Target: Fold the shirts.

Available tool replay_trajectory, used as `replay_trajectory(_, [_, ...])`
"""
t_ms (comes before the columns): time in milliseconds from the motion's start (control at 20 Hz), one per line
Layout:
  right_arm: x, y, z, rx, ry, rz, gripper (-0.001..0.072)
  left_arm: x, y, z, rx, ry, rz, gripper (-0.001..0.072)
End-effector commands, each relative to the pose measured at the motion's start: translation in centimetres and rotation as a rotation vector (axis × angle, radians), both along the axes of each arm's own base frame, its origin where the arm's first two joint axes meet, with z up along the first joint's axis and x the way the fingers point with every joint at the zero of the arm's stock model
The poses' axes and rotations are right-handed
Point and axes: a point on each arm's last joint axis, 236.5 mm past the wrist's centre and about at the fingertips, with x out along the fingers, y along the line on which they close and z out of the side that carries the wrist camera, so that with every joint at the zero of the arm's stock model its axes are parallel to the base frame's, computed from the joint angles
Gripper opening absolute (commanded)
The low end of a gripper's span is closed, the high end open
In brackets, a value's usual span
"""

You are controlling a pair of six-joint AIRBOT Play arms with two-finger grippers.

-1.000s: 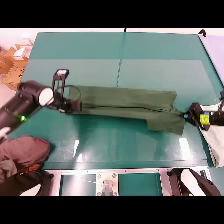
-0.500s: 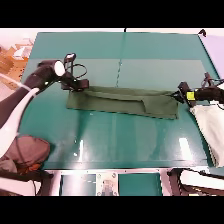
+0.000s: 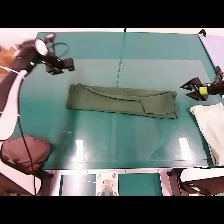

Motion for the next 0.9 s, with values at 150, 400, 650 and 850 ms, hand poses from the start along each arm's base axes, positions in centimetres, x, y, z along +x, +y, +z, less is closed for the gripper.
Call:
replay_trajectory(150, [-4.2,2.9,-3.8,0.240,0.077,0.265,0.0599,-1.9,1.1,1.4,-0.075,0.096,-0.003,0.0663])
replay_trajectory(400, [-3.9,5.5,-6.5,0.356,0.078,0.325,0.0676,-3.1,-0.6,1.5,-0.138,0.143,-0.045,0.0663])
replay_trajectory(650, [-3.8,5.5,-4.8,0.373,0.055,0.372,0.0691,-3.6,-0.6,1.4,-0.134,0.161,-0.057,0.0663])
replay_trajectory(850, [-2.8,4.8,-3.4,0.349,0.032,0.382,0.0693,-3.6,-0.6,1.4,-0.134,0.161,-0.057,0.0663])
